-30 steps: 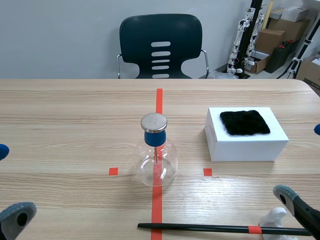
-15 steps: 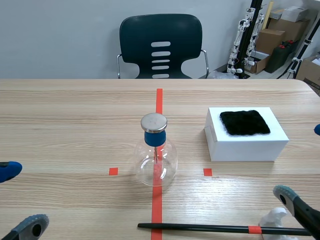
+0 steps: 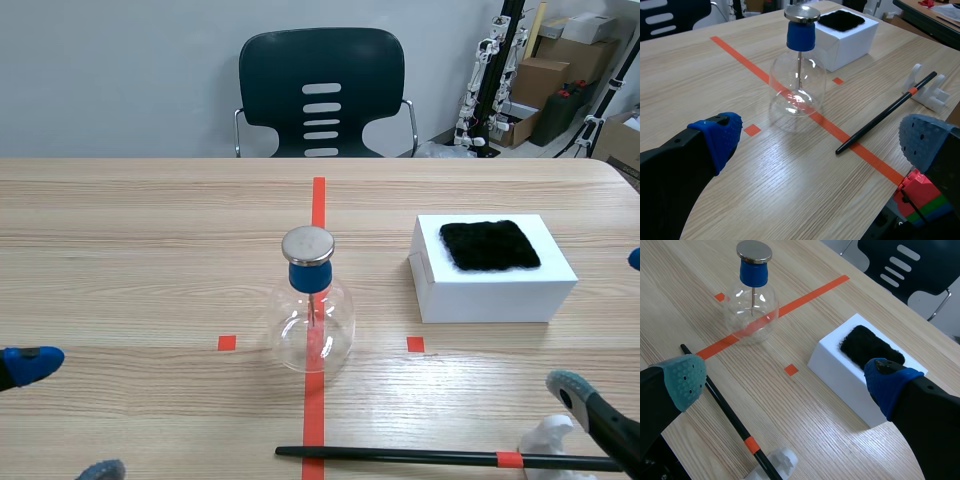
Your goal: Do the electroscope experiment. pick up the black charging rod
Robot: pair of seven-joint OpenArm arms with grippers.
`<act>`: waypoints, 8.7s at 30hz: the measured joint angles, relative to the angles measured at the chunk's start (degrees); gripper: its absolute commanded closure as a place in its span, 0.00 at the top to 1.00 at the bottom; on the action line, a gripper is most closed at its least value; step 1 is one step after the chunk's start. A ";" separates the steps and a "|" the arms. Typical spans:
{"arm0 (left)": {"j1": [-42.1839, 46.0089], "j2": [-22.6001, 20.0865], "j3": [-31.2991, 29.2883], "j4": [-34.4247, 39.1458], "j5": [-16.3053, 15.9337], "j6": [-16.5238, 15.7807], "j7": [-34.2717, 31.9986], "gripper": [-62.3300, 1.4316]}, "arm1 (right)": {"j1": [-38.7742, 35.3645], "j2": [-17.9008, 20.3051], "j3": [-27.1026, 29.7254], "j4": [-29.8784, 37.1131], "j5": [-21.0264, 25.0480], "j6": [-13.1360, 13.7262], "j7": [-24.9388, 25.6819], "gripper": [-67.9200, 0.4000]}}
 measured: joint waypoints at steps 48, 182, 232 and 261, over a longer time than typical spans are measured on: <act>-11.91 7.78 11.78 -15.61 9.03 9.20 -11.67 1.00 | 15.76 12.87 -23.96 0.00 -14.82 0.02 -35.21 1.00; -26.51 14.73 16.11 -38.16 17.53 11.13 -29.88 1.00 | 41.09 7.63 -54.42 -18.01 -15.13 -0.02 -66.29 0.02; -26.51 14.73 16.11 -38.16 17.53 11.19 -30.27 1.00 | 29.24 20.20 -44.52 -4.37 -14.49 -0.22 -52.28 0.02; -26.51 14.73 16.11 -38.16 17.53 11.19 -30.29 1.00 | 6.58 9.05 -8.39 15.10 -33.90 0.09 -30.12 0.02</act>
